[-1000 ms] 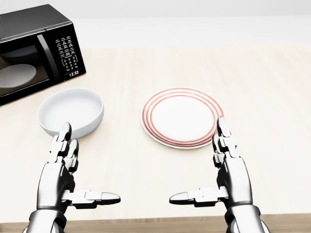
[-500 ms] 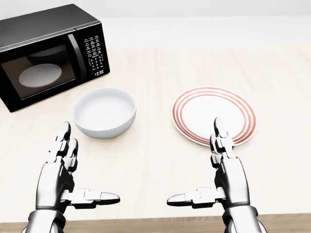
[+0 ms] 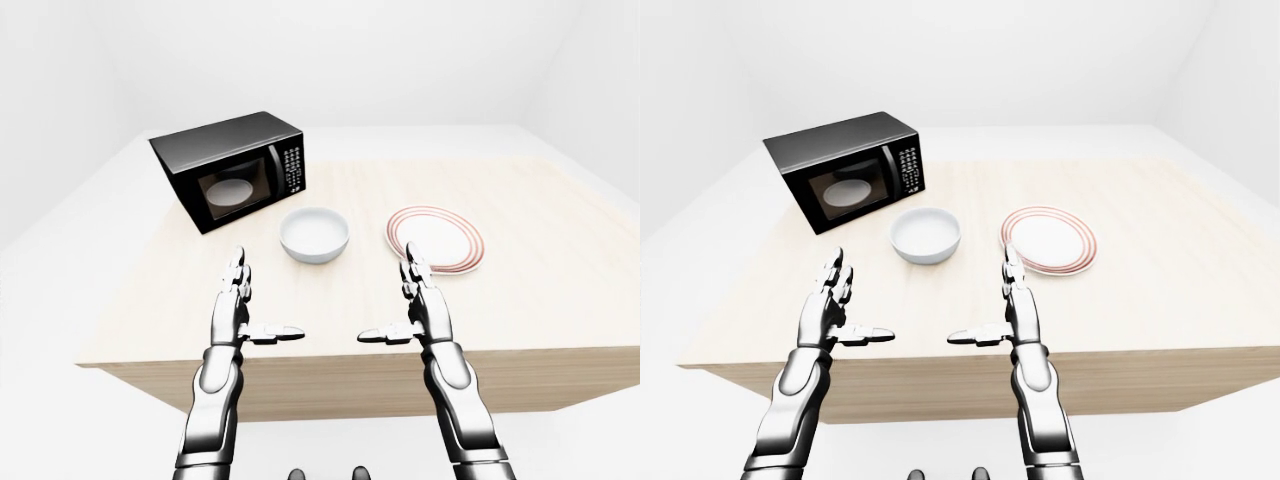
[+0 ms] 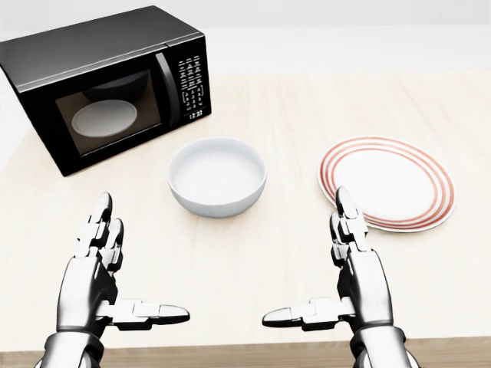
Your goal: Pick up the white bowl and put it on the plate.
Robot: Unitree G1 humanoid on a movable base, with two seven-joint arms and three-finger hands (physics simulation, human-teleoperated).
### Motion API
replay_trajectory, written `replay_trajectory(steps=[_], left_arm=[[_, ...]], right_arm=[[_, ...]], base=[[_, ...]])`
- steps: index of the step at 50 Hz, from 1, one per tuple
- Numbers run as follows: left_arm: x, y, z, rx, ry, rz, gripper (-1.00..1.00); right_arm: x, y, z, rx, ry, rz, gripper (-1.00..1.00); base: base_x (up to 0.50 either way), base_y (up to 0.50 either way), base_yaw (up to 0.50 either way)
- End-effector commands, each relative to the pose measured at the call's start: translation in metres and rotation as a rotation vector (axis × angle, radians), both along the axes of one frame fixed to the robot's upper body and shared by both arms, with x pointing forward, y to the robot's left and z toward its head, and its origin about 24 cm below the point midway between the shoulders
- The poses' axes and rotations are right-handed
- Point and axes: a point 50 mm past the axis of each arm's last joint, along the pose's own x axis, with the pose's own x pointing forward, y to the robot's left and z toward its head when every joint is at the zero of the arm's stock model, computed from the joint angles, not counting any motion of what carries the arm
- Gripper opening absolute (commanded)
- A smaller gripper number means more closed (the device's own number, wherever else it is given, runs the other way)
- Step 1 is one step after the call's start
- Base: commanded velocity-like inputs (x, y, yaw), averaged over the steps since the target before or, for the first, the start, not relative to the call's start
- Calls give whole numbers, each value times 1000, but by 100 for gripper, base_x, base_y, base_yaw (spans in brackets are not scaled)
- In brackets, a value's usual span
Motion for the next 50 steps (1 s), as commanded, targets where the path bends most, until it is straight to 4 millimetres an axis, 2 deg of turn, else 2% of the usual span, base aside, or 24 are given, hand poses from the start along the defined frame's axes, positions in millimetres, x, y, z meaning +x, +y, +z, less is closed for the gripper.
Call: replay_trajectory(steps=[1, 15, 28, 50], left_arm=[[0, 0, 0, -1, 0, -2, 100], [0, 0, 0, 1, 0, -4, 100], [-1, 0, 0, 0, 0, -4, 100], [0, 0, -1, -1, 0, -7, 100]], right_arm=[[0, 0, -1, -2, 1, 0, 100], [0, 1, -2, -2, 9, 8, 100], [0, 1, -3, 8, 15, 5, 100], [1, 1, -3, 6, 9, 7, 100]], base=[[0, 30, 0], [0, 27, 0], [0, 0, 0], [24, 0, 0]])
